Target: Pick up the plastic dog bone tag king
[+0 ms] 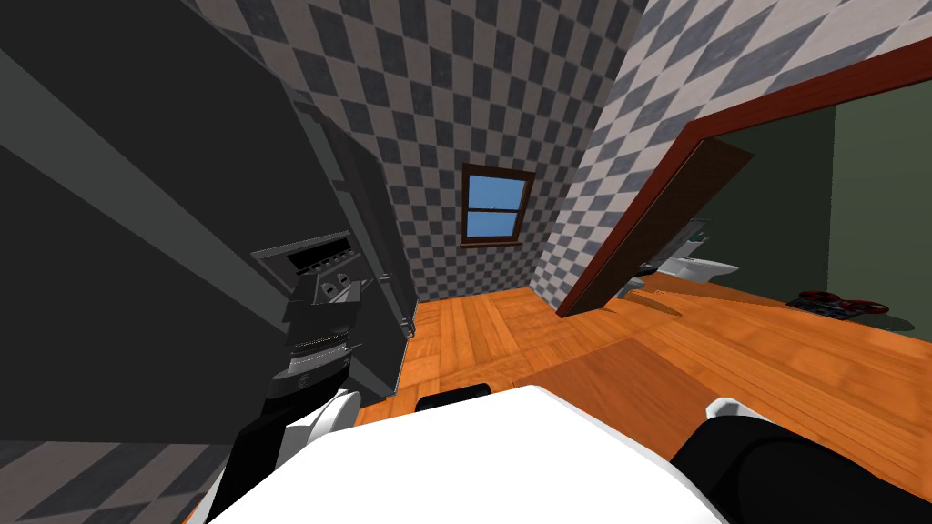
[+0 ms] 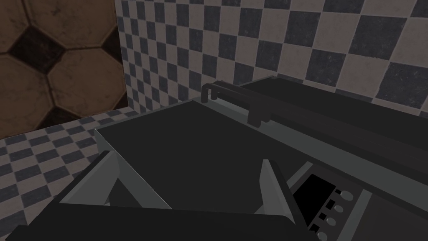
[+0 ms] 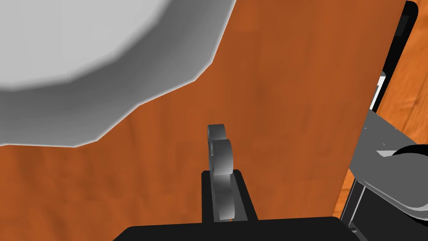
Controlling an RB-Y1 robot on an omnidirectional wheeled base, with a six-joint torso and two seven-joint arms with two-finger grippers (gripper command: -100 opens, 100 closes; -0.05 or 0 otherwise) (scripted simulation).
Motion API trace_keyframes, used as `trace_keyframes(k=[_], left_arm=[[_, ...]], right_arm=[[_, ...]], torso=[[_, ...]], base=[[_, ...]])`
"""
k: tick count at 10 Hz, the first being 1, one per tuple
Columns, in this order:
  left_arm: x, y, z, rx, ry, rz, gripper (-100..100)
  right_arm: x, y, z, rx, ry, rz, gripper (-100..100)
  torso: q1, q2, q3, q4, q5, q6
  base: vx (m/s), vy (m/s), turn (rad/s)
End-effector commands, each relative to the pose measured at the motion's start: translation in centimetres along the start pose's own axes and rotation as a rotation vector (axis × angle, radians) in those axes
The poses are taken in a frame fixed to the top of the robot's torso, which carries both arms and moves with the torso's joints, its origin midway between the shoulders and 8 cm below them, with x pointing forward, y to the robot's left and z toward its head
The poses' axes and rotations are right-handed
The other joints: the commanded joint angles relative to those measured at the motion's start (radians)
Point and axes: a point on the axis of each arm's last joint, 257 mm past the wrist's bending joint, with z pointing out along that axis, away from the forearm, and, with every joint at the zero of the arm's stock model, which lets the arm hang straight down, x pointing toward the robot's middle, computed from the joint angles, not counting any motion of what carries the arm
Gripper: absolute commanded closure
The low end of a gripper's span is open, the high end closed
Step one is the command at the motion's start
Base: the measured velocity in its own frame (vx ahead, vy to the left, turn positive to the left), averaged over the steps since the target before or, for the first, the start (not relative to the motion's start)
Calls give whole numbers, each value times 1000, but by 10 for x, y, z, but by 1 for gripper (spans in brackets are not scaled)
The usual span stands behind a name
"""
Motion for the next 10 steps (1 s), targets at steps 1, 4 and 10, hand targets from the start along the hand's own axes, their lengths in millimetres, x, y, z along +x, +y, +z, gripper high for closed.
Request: trace_keyframes(k=[1,4,10], left_arm=[[0,0,0,0,0,0,0],[0,0,0,0,0,0,0],[0,0,0,0,0,0,0]], right_arm=[[0,0,0,0,0,0,100],[0,-2,0,3,0,0,0],[-13,-20,-20,18,-7,-31,0]], torso=[[0,0,0,0,0,0],[-3,2,2,1,-3,0],[-2,3,2,1,-3,1]], base=[[0,0,0],[0,0,0],[-13,25,-42]])
